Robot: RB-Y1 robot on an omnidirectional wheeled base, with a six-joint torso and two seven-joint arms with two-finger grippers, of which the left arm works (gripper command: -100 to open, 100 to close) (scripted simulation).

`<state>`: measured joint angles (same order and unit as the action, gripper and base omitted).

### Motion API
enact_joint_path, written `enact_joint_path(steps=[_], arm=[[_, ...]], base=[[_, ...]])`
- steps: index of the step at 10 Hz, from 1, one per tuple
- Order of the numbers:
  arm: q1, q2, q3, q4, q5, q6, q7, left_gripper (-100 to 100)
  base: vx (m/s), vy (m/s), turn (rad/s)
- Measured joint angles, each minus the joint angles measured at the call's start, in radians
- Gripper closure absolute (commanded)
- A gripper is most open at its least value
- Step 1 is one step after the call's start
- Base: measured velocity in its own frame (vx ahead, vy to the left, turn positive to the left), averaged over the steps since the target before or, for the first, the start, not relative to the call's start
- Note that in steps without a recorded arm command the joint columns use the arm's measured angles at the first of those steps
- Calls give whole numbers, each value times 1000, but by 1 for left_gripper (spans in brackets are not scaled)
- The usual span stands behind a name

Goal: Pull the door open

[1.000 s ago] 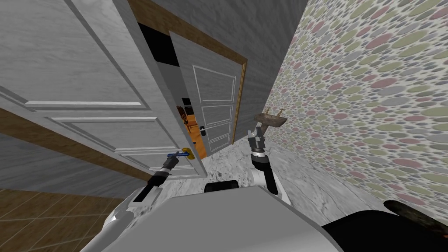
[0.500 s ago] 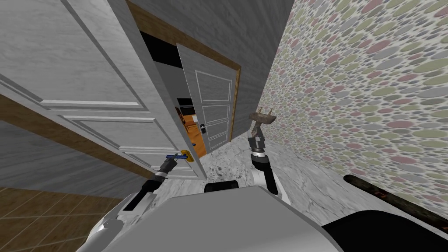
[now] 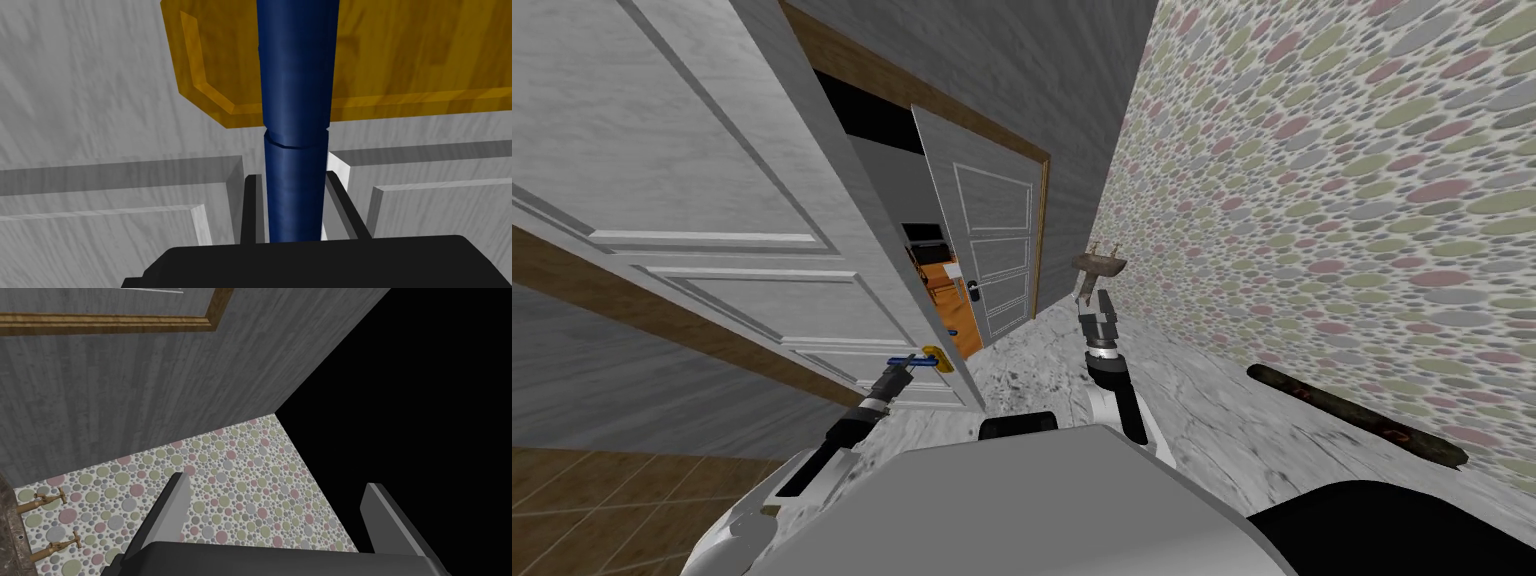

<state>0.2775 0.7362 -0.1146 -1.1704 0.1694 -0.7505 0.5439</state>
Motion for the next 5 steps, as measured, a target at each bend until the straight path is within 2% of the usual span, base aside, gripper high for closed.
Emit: enact_joint_path(steps=[2, 4, 5], arm=[[10, 13, -10, 11, -1, -34, 12, 100], [24, 28, -18, 17, -3, -64, 23, 100], [29, 33, -22, 20, -3, -78, 28, 100]], base=[[-209, 96, -169], [-208, 87, -115], [-104, 52, -27]])
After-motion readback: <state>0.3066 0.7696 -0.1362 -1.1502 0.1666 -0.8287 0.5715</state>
